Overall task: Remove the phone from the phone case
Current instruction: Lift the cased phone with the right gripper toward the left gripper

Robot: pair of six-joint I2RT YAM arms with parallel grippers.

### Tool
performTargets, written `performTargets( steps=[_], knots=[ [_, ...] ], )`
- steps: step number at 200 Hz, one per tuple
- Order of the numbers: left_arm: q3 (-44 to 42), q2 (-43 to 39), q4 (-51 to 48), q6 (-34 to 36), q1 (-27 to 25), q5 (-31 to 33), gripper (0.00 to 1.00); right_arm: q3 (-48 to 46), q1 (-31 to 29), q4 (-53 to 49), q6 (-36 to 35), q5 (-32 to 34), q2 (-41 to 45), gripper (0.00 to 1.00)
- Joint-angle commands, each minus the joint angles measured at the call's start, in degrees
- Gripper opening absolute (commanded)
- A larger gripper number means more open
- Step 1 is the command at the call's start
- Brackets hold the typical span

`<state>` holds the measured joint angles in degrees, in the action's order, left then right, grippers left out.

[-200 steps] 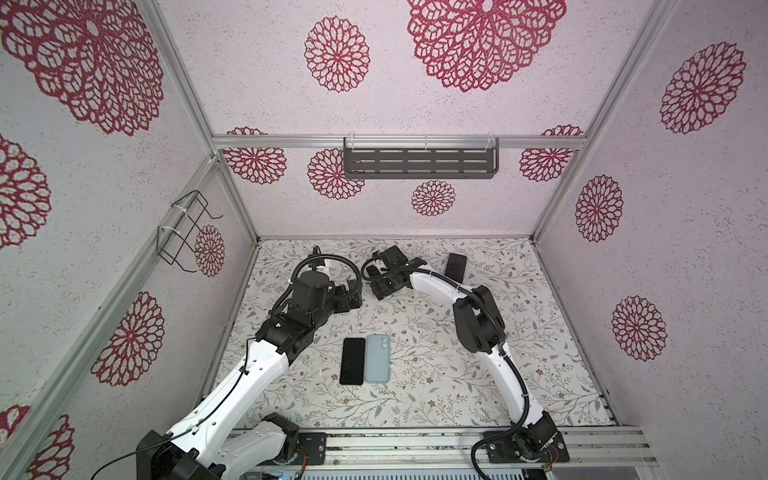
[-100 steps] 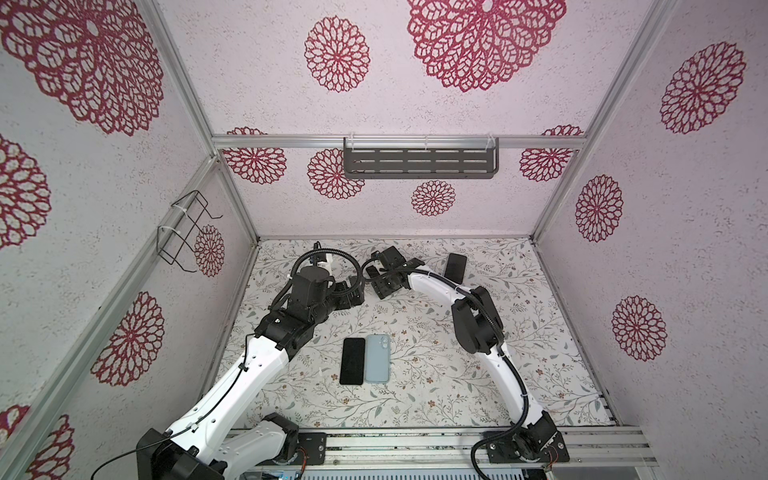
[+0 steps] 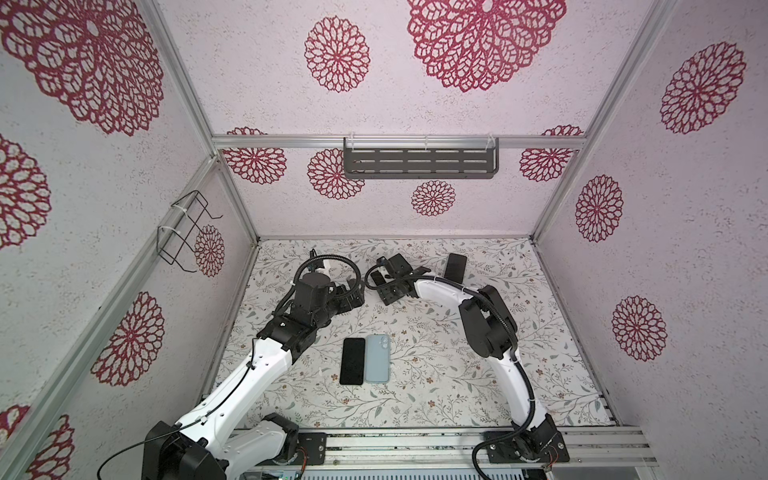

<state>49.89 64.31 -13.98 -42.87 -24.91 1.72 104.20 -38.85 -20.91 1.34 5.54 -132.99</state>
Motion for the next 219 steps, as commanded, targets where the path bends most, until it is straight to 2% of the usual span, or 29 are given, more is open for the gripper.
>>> performTargets(
  steps=[1, 54, 151, 200, 209, 219],
  knots=[
    [-1.34, 1.37, 5.94, -3.19, 0.49, -1.51, 0.97, -4.58, -0.09, 0.63, 2.04, 1.31, 5.15, 0.49],
    [-3.82, 6.76, 15.55, -8.39, 0.50, -5.39, 0.97, -15.76, 1.57, 6.59, 7.09, -3.06, 13.37, 0.43],
    [-2.98, 23.71, 30.57, -19.76, -0.29, -13.73, 0.97, -34.17, 4.49, 19.01, 13.37, -19.35, 28.32, 0.35],
    [0.12, 30.62, 30.90, -22.50, -2.33, -14.36, 0.97, -37.37, 4.49, 19.21, 13.80, -19.89, 30.16, 0.33],
    [0.00, 30.78, 31.02, -22.97, -2.48, -14.05, 0.97, -37.42, 4.49, 18.54, 13.31, -19.14, 30.33, 0.37],
    [-0.54, 30.18, 31.03, -23.21, -2.60, -13.00, 0.97, -37.33, 4.40, 17.19, 12.56, -18.32, 30.63, 0.55]
  ],
)
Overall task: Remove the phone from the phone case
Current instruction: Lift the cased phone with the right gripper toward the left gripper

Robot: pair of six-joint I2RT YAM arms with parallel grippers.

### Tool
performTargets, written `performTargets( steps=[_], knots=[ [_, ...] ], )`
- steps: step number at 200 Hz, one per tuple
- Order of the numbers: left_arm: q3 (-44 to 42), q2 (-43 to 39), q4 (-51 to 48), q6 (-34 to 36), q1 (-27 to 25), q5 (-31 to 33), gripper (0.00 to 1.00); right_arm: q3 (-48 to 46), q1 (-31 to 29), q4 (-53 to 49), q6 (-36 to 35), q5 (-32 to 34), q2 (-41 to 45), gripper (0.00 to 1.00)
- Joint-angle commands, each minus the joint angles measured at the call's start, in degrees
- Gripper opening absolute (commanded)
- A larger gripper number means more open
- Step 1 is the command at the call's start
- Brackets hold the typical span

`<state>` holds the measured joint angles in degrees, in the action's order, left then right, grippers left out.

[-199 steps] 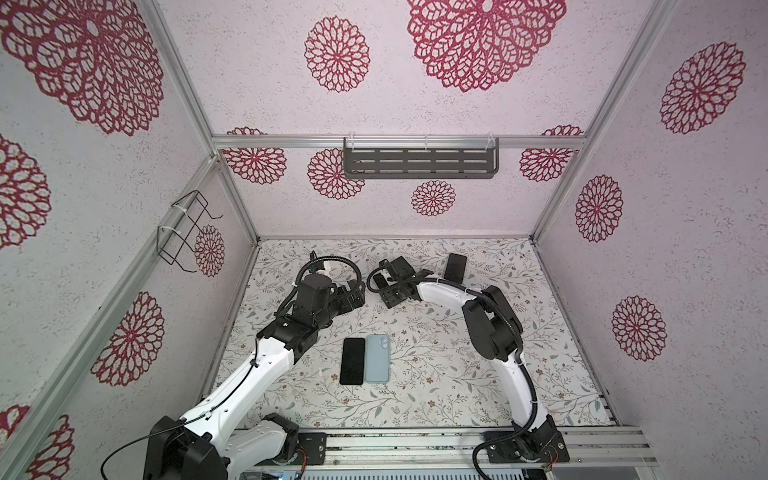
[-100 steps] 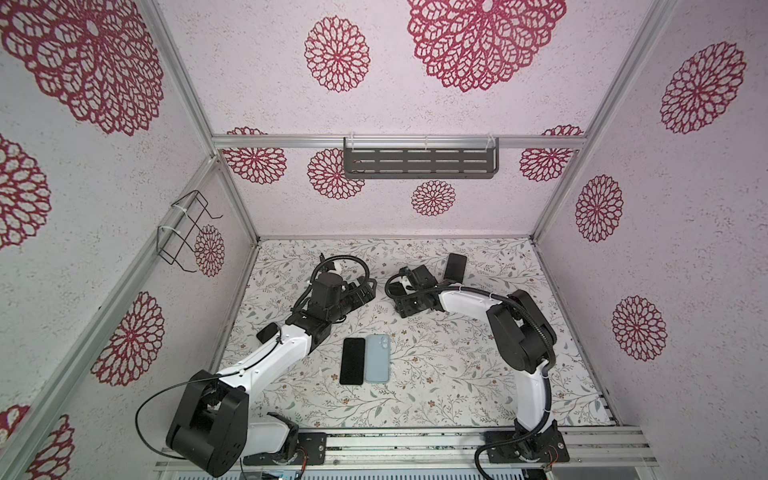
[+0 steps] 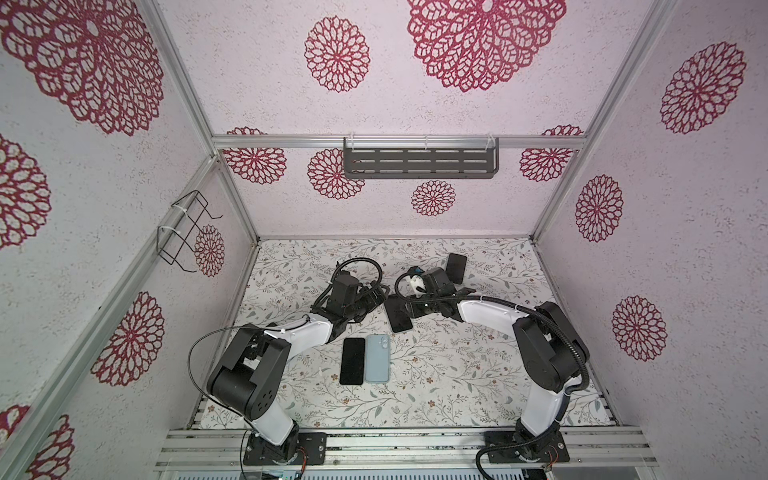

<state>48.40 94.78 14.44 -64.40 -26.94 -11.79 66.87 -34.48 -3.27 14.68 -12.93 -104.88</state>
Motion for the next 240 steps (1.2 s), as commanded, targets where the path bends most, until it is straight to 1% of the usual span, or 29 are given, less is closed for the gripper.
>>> performTargets(
  steps=[1, 11, 18, 28, 37, 44, 54, 79, 101, 140, 184, 205, 240],
  knots=[
    [0.88, -0.38, 2.61, -1.69, -0.57, 0.61, 0.97, 0.01, -0.02, -0.52, -0.83, 0.30, 2.55, 0.57],
    [0.26, -1.59, 2.36, -1.57, -0.49, 1.75, 0.97, -0.12, -0.21, -1.97, -0.88, 2.54, 3.14, 0.72],
    [-0.09, -2.72, 2.07, -1.15, -0.64, 2.47, 0.97, -0.45, -0.53, -2.41, -1.05, 3.37, 3.50, 0.79],
    [-0.08, -4.60, 0.77, -0.13, -0.67, 3.62, 0.97, -0.77, -1.21, -2.88, -0.95, 4.04, 3.83, 0.85],
    [0.00, -6.44, -1.11, 1.03, -0.83, 5.31, 0.97, -0.25, -2.02, -4.25, -1.04, 5.58, 3.60, 0.88],
    [-0.11, -8.19, -2.70, 1.87, -1.01, 6.91, 0.97, 0.36, -2.84, -5.52, -0.94, 6.95, 3.28, 0.94],
    [-0.52, -10.64, -4.54, 2.68, -1.01, 9.00, 0.97, 1.37, -4.22, -7.17, -0.93, 9.09, 2.52, 0.98],
    [-2.08, -16.57, -7.95, 4.71, -0.99, 13.68, 0.97, 6.52, -7.64, -13.78, -2.07, 14.90, -1.46, 0.99],
    [-1.58, -19.66, -11.86, 6.95, -1.00, 14.75, 0.97, 10.54, -8.80, -17.78, -1.85, 17.87, -4.75, 0.99],
    [-2.69, -23.25, -14.23, 8.53, -1.01, 16.17, 0.97, 16.10, -9.77, -22.57, -2.45, 17.35, -8.79, 0.99],
    [-3.13, -24.89, -15.45, 9.40, -0.96, 16.02, 0.97, 21.32, -10.16, -28.15, -2.80, 17.98, -12.29, 0.97],
    [-3.56, -25.42, -15.48, 9.47, -0.93, 16.16, 0.97, 22.89, -10.34, -29.66, -3.02, 16.62, -13.26, 0.96],
    [-3.84, -25.44, -15.40, 9.64, -1.00, 15.72, 0.97, 26.13, -10.52, -34.06, -3.55, 18.47, -15.80, 0.95]
  ],
)
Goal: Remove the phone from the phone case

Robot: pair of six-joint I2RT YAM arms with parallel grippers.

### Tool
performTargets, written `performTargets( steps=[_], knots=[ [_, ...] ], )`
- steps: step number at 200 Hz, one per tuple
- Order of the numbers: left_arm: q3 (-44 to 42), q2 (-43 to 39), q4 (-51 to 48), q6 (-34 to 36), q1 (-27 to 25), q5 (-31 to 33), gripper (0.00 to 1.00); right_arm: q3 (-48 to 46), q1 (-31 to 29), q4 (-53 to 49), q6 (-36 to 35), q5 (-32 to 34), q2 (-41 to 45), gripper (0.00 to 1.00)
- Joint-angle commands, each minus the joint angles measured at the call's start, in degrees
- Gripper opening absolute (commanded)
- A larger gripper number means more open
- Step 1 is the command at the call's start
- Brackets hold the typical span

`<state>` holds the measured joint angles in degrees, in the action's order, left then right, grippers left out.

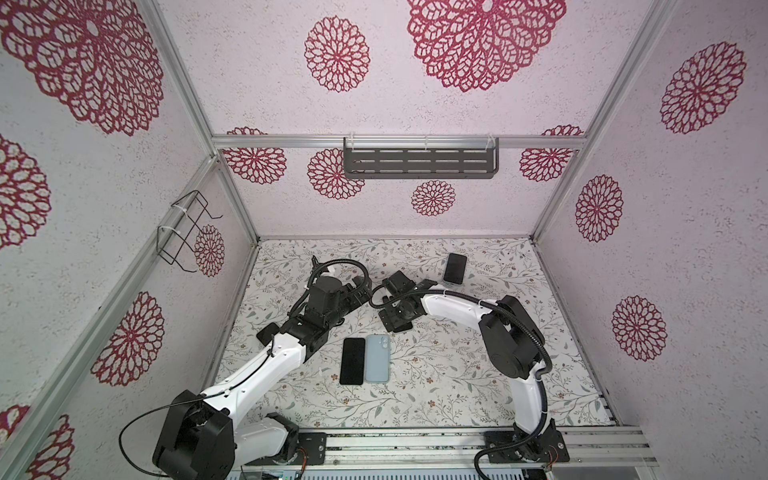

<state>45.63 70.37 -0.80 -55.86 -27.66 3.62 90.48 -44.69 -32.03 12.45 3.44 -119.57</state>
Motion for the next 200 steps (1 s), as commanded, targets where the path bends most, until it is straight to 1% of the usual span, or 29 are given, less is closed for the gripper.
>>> performTargets(
  steps=[1, 56, 78, 98, 122, 136, 165, 188, 200],
  knots=[
    [-1.07, -1.02, -0.17, 1.05, -0.29, 0.28, 0.97, 2.60, -0.31, -5.44, -1.35, 2.23, -1.24, 0.95],
    [-1.43, -1.06, 0.27, 0.95, -0.23, 0.08, 0.97, 6.46, -0.28, -9.12, -1.99, 5.29, -5.11, 0.92],
    [-1.68, -1.19, 0.44, 0.92, -0.20, 0.15, 0.97, 6.77, -0.23, -9.48, -2.16, 5.88, -6.19, 0.90],
    [-1.81, -1.11, 0.79, 0.84, -0.20, -0.01, 0.97, 6.56, -0.04, -9.81, -2.51, 5.70, -7.03, 0.85],
    [-2.02, -0.89, 1.30, 0.63, -0.25, -0.33, 0.97, 5.91, 0.30, -9.77, -2.95, 5.59, -7.48, 0.75],
    [-2.30, -0.44, 2.14, -0.04, -0.25, -0.89, 0.97, 4.88, 0.52, -8.96, -3.04, 4.88, -7.07, 0.74],
    [-2.21, 2.05, 4.09, -1.34, -0.20, -2.79, 0.97, 3.50, 0.91, -7.39, -2.69, 3.81, -6.09, 0.63],
    [-2.30, 3.89, 6.08, -2.42, -0.29, -3.72, 0.97, 1.54, 1.59, -5.39, -2.18, 2.45, -4.48, 0.59],
    [-2.34, 4.91, 7.18, -2.85, -0.33, -4.29, 0.97, 0.87, 2.16, -4.91, -2.01, 1.53, -3.71, 0.59]
  ],
)
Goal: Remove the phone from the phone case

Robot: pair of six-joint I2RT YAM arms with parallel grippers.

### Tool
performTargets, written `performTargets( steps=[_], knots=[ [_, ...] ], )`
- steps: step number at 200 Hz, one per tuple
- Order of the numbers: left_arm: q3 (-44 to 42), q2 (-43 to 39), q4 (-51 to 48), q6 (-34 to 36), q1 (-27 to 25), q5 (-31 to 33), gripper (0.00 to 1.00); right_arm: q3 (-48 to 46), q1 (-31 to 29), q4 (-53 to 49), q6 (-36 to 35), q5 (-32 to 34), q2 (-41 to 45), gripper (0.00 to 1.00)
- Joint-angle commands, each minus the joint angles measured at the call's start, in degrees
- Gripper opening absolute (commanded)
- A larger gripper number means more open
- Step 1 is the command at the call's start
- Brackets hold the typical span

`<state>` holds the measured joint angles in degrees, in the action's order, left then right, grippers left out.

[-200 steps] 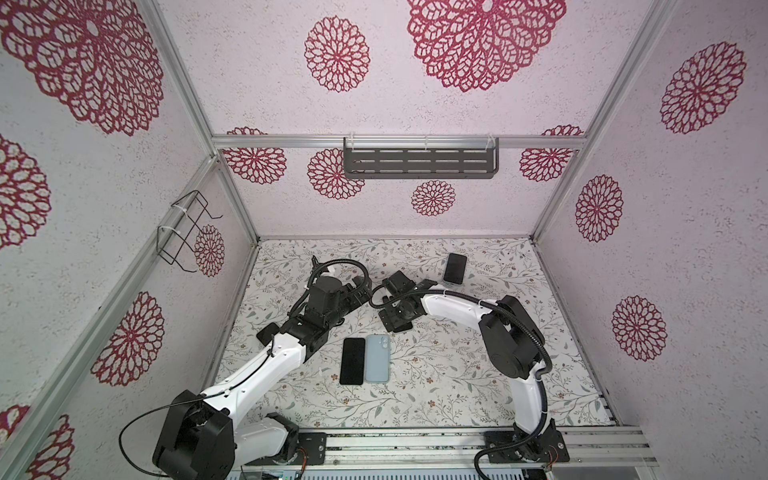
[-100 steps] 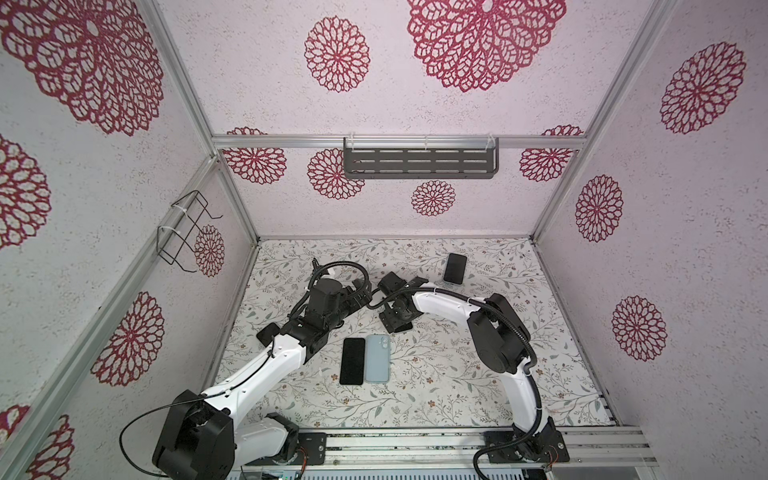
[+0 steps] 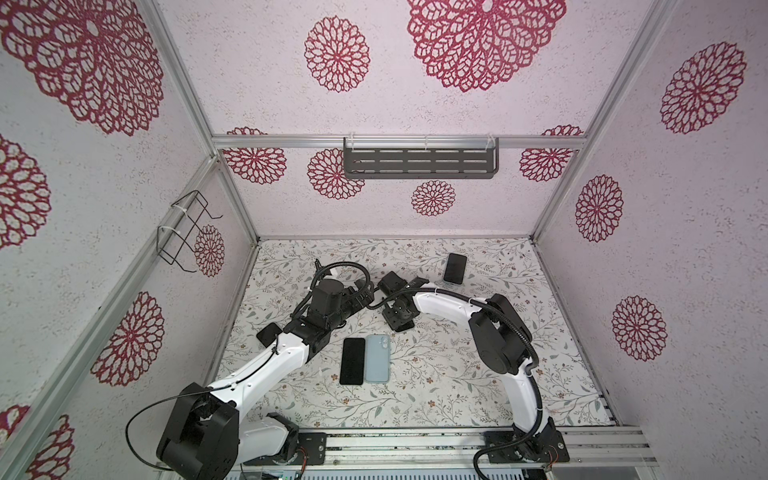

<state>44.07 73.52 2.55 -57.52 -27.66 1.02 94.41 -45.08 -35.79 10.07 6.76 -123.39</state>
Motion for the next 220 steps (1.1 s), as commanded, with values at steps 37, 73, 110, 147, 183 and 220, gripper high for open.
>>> performTargets(
  steps=[37, 73, 110, 147, 183, 220],
  knots=[
    [-0.44, 2.95, 4.53, -1.35, -0.44, -2.33, 0.97, -4.33, 2.89, -0.76, 0.84, -0.62, 2.93, 0.79],
    [-0.48, 2.77, 4.57, -1.17, -0.39, -2.16, 0.97, -3.25, 3.22, -2.31, 1.18, 0.50, 1.91, 0.84],
    [-0.57, 2.69, 4.41, -1.11, -0.38, -2.47, 0.97, -3.34, 3.68, -2.09, 1.93, -0.17, 0.54, 0.86],
    [-0.57, 2.95, 4.81, -1.15, -0.45, -2.86, 0.97, -4.30, 4.66, -1.94, 1.60, -2.33, -0.05, 0.89],
    [-0.39, 4.64, 5.26, -1.70, -0.71, -3.17, 0.97, -5.00, 4.74, -1.61, 1.44, -4.14, -0.80, 0.83],
    [-0.26, 6.37, 6.15, -2.55, -1.45, -3.22, 0.97, -7.44, 5.32, 1.41, 2.59, -5.44, 1.30, 0.62]
  ],
)
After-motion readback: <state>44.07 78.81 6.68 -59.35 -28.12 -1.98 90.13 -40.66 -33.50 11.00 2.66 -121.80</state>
